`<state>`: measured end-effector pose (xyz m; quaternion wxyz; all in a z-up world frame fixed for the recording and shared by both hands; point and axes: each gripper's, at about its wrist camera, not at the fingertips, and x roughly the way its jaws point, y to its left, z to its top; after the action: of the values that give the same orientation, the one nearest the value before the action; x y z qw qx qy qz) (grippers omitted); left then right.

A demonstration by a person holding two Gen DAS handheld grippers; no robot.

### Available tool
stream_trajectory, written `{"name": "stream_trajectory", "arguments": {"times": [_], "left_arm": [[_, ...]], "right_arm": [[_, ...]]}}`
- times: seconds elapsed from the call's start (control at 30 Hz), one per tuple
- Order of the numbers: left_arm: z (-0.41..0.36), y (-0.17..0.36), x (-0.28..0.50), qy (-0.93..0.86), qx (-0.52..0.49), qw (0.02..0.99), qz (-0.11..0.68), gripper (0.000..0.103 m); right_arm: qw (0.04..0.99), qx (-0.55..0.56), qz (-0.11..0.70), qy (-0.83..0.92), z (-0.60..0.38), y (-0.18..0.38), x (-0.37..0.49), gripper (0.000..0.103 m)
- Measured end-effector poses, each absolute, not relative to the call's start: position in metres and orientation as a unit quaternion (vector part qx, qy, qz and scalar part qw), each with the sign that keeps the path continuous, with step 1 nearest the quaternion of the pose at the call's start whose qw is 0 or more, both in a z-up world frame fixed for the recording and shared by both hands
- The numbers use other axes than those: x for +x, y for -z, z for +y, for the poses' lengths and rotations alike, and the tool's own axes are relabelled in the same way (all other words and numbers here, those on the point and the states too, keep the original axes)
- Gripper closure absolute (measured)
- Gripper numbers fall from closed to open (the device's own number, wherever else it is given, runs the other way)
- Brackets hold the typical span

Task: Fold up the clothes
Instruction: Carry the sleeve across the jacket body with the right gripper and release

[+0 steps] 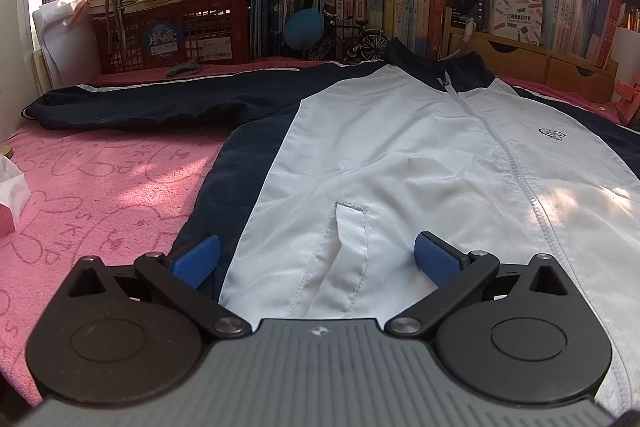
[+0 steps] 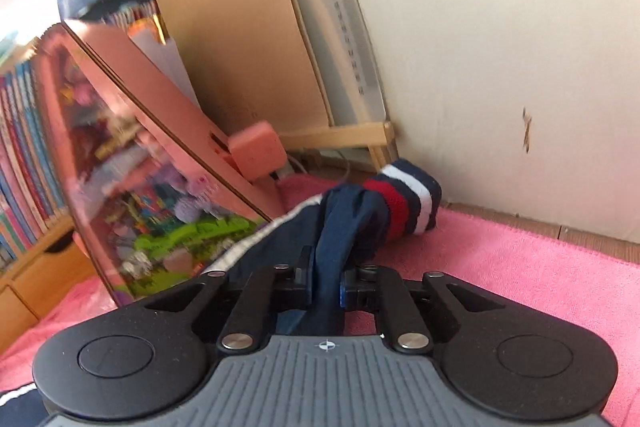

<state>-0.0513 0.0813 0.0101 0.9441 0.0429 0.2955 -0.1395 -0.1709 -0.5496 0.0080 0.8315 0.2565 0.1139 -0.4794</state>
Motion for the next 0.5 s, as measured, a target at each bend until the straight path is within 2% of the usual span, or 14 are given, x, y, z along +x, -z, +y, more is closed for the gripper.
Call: {"name": "stream_trajectory", "arguments": {"times": [0.2,0.37,0.47,0.5], "left_arm": [[0.083,-0.009,-0.052,0.141,0.042,0.945,0.293,0.0],[0.085,-0.009,-0.053,0.149,0.039,0.945,0.289,0.0],[0.086,-0.009,-0.054,0.153,0.037,0.945,0.286,0.0],[0.086,-0.008,-0.055,0.154,0.036,0.945,0.285,0.0]], "right_arm": [[0.907,0.151,0.046,0.389,-0.454,-0.07,-0.156,0.093],[0.97,0.112,0.067,0.204,-0.35,-0.111,-0.089,0.093],[0.974,0.126,0.098,0.16,-0.307,-0.111,-0.054,0.086],[0.971,0.138,0.105,0.166,-0.306,-0.105,-0.051,0.077]]}}
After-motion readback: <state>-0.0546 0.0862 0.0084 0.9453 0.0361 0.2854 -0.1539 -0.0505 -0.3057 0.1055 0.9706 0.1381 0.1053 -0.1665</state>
